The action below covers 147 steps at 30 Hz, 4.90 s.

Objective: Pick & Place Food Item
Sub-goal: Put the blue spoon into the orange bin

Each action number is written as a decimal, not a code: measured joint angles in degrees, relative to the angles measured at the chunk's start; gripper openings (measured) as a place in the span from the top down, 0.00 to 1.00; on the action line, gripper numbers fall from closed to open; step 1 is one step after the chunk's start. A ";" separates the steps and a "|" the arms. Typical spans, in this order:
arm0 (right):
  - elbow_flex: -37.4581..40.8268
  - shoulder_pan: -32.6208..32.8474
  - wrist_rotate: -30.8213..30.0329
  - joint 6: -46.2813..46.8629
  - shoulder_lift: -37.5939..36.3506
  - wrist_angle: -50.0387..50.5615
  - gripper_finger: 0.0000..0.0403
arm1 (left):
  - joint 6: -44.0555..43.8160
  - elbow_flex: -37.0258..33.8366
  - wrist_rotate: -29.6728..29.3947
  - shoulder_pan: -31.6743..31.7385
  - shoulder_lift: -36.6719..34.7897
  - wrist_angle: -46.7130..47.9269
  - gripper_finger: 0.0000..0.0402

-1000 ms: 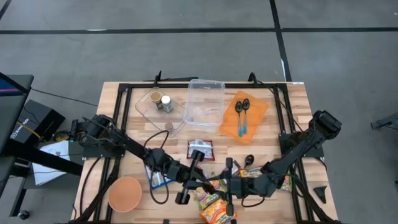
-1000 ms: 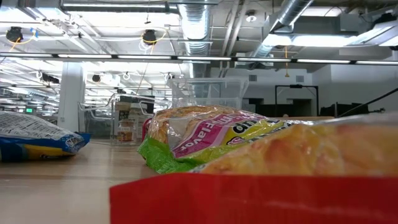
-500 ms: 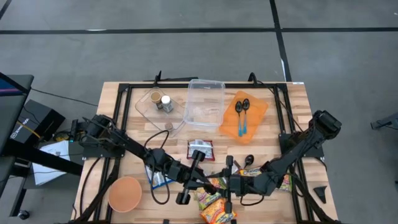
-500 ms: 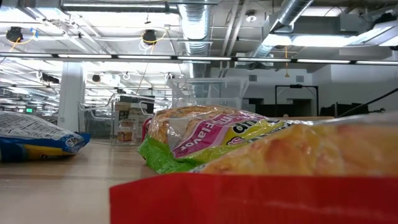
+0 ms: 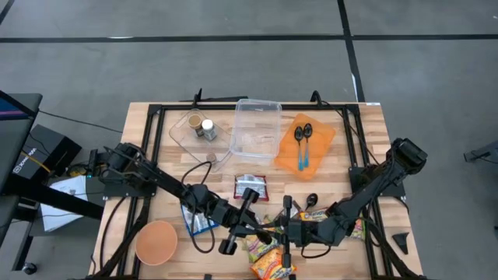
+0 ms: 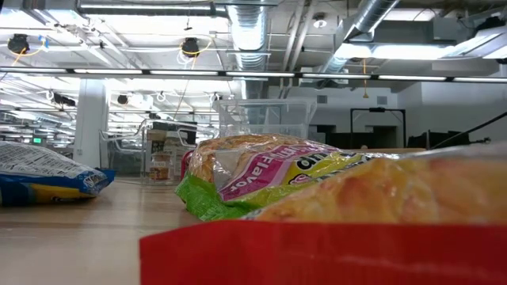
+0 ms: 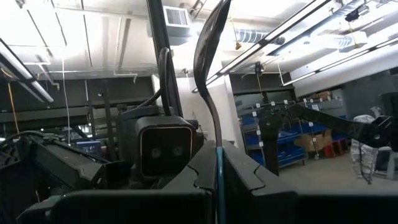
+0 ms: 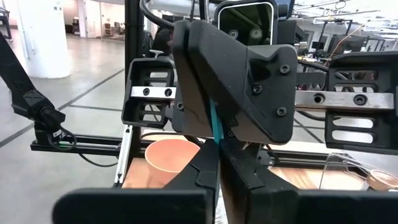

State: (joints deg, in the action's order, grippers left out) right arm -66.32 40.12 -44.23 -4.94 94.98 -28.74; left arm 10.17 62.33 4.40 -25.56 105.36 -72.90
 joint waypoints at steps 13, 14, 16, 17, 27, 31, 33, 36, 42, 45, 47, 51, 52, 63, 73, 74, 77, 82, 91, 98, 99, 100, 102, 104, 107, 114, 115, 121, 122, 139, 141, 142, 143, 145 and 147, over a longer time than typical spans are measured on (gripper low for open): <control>0.00 -0.13 1.78 -0.16 0.00 -0.56 0.91 | 0.11 0.00 3.33 -0.02 -0.02 0.82 1.00; 0.00 -0.13 1.76 -0.06 -0.01 -0.63 0.89 | 0.09 0.00 3.61 -0.02 -0.02 1.32 1.00; 0.00 -0.08 1.85 -0.01 -0.02 -0.49 0.85 | 0.09 0.00 3.63 -0.04 -0.02 2.07 1.00; 0.00 0.07 1.93 -0.01 -0.02 -0.40 0.84 | 0.10 0.00 3.57 -0.07 -0.02 2.36 1.00; -0.04 5.34 -7.54 -3.32 -0.22 -1.23 0.81 | 1.08 -0.29 2.77 -0.13 -0.09 4.21 1.00; -0.04 8.36 -12.64 -7.79 -0.22 -4.47 0.81 | 1.16 -0.57 1.44 -0.13 -0.20 3.95 1.00; -0.04 9.46 -14.37 -9.77 -0.22 -6.45 0.81 | 1.16 -0.57 1.40 -0.13 -0.20 4.29 1.00; -0.07 9.01 -14.36 -10.55 -0.22 -7.30 0.80 | 1.16 -0.57 1.36 -0.13 -0.20 5.20 1.00; -0.07 5.60 -10.99 -10.06 -0.20 -7.65 0.69 | 1.64 -0.57 -0.34 -0.11 -0.24 8.76 1.00; -0.07 4.78 -9.38 -9.57 -0.17 -8.41 0.61 | 2.86 -0.57 -1.69 -0.11 -0.31 10.32 1.00; -0.07 4.84 -9.43 -9.59 -0.17 -8.39 0.56 | 3.00 -0.57 -1.79 -0.11 -0.31 10.42 1.00; -0.07 6.46 -10.29 -9.58 -0.17 -8.32 0.48 | 3.17 -0.57 -1.64 -0.27 -0.31 10.15 1.00; -0.07 7.13 -10.91 -9.58 -0.17 -8.32 0.47 | 3.50 -0.57 -1.63 -0.37 -0.31 10.01 1.00; -0.07 10.57 -12.05 -10.54 -0.48 -10.67 0.48 | 4.18 -0.55 -1.59 -0.23 -0.31 6.83 1.00; -0.07 3.47 -2.28 -8.56 -0.48 -11.36 0.49 | 4.17 -0.55 -1.57 -0.07 -0.31 8.18 1.00; -0.07 3.30 -2.24 -8.55 -0.48 -11.59 0.49 | 4.15 -0.55 -1.62 -0.07 -0.31 8.29 1.00; -0.07 3.07 -2.18 -8.54 -0.48 -11.76 0.52 | 4.08 -0.50 -1.64 -0.07 -0.33 8.42 1.00; -0.05 3.90 -2.16 -8.54 -0.48 -12.21 0.69 | 3.96 -0.50 -1.90 -0.04 -0.33 8.43 1.00; -0.39 4.46 -2.70 -8.94 -0.47 -12.07 0.98 | 3.97 -0.46 -2.16 0.00 -0.33 8.30 0.97; -5.40 7.44 -10.40 -17.82 -0.42 -11.54 0.99 | 2.99 -0.42 -8.57 0.64 -0.48 11.55 0.90; -6.30 8.17 -12.07 -19.40 -0.42 -11.30 0.99 | 2.92 -0.42 -9.40 0.73 -0.48 12.34 0.89; -7.27 8.89 -12.98 -20.37 -0.42 -10.49 0.99 | 2.89 -0.42 -9.98 0.99 -0.48 13.20 0.88; -9.18 9.93 -15.20 -21.56 -0.42 -8.36 0.99 | 2.84 -0.45 -10.39 1.28 -0.42 14.55 0.85; -11.15 10.89 -17.85 -23.05 -0.42 -6.18 0.99 | 2.82 -0.48 -10.71 1.45 -0.39 15.54 0.82; -13.81 12.33 -22.54 -26.78 -0.42 -4.01 1.00 | 2.75 -0.46 -10.40 2.06 -0.39 18.85 0.79; -18.36 15.37 -34.30 -34.33 -0.61 -4.24 1.00 | 2.91 -0.59 -9.41 2.18 -0.24 28.59 0.75; -18.56 15.61 -36.16 -34.54 -0.61 -4.23 1.00 | 2.90 -0.59 -8.75 2.14 -0.24 28.89 0.75; -18.58 15.88 -45.86 -34.15 -1.00 -3.89 1.00 | 2.89 -0.57 -5.08 -0.28 -4.36 35.04 0.76; -18.37 15.77 -45.89 -33.35 -1.02 -3.97 1.00 | 2.89 -0.55 -4.19 -1.00 -5.73 37.18 0.76; -3.19 7.14 -34.66 -11.49 -6.23 4.26 1.00 | 3.60 -5.71 -28.81 -16.31 -28.85 62.73 0.76; -2.78 5.48 -32.47 -3.57 -6.23 11.14 1.00 | 1.43 -7.80 -31.74 -16.13 -30.98 62.65 0.76; -2.78 4.49 -30.67 1.31 -6.23 15.81 1.00 | -0.18 -8.92 -33.33 -15.86 -32.01 62.24 0.76; -2.78 3.35 -27.62 6.68 -6.46 20.62 1.00 | -1.82 -10.09 -34.93 -15.48 -33.10 61.85 0.76; -2.73 0.95 -21.01 17.70 -7.61 31.32 1.00 | -4.30 -12.47 -37.79 -14.72 -35.12 61.01 0.76; -2.82 -1.90 -16.43 27.46 -8.83 40.91 1.00 | -4.99 -15.19 -39.11 -13.82 -37.01 58.71 0.76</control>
State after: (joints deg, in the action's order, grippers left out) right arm -69.14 38.22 -60.66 22.52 86.15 12.17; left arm 5.18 47.13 -34.70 -39.38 68.35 -14.19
